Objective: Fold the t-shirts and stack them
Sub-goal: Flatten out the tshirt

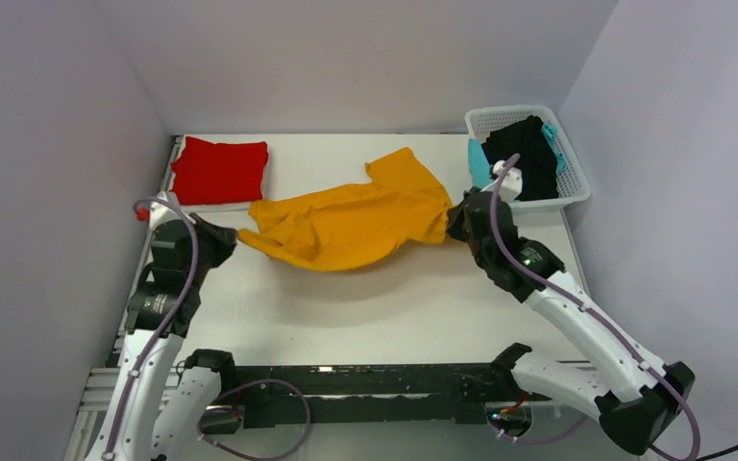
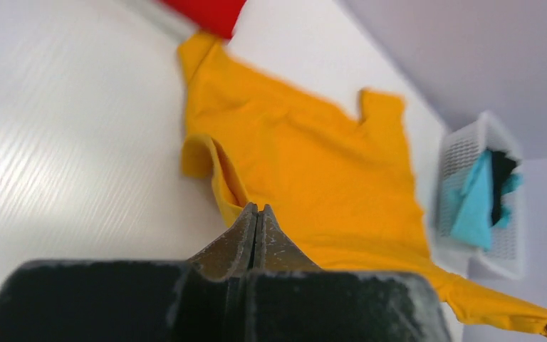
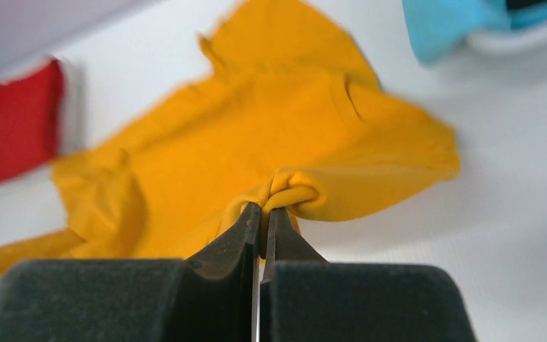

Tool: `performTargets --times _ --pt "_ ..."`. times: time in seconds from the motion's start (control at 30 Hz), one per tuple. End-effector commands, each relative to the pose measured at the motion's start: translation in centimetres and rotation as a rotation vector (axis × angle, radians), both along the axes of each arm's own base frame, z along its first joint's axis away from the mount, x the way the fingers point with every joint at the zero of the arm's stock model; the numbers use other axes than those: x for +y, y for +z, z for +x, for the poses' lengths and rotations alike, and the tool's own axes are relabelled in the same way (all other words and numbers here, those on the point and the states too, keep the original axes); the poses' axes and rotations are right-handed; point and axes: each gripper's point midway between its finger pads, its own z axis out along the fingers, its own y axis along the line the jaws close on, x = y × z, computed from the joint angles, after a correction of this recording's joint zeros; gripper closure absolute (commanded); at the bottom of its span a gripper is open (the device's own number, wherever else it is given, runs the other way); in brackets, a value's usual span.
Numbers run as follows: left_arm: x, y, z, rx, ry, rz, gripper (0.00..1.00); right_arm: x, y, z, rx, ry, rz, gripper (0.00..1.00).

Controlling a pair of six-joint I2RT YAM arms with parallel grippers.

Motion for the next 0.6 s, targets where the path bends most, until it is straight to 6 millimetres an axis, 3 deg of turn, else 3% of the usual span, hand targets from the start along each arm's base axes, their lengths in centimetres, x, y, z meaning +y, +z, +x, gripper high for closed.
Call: performTargets --times 0.0,0.2,0.27,0.3,0.37,0.47,0.57 --pt "1.2 9.7 1.1 -0.272 0.043 0.051 1.0 -1.2 10.8 1.6 -0.3 -0.021 0.011 1.0" --pt "2.0 21.2 0.1 -0.556 0.084 0.046 1.0 -1.5 23.7 0.3 -0.572 0.062 0.034 1.0" --pt "2.8 26.9 -2.1 -0.651 0.1 0.083 1.0 -1.2 27.5 -0.3 -0.646 0.107 0.035 1.0" --pt "2.9 29.0 -3.0 -0.692 0.102 0.096 1.0 -1.3 30.3 -1.1 -0.692 0.126 0.05 1.0" --pt "3.3 32.9 -5.2 -0.782 0.11 0.115 1.0 -1.2 33.3 -2.1 -0.737 0.168 0.052 1.0" --pt "4.8 36.6 -8.5 -0.859 0.172 0.145 1.0 -0.8 37.6 -4.5 -0.828 0.264 0.087 1.0" --pt "5.4 39.1 -11.6 -0.932 0.19 0.173 1.0 -0.9 41.5 -7.3 -0.916 0.342 0.114 1.0"
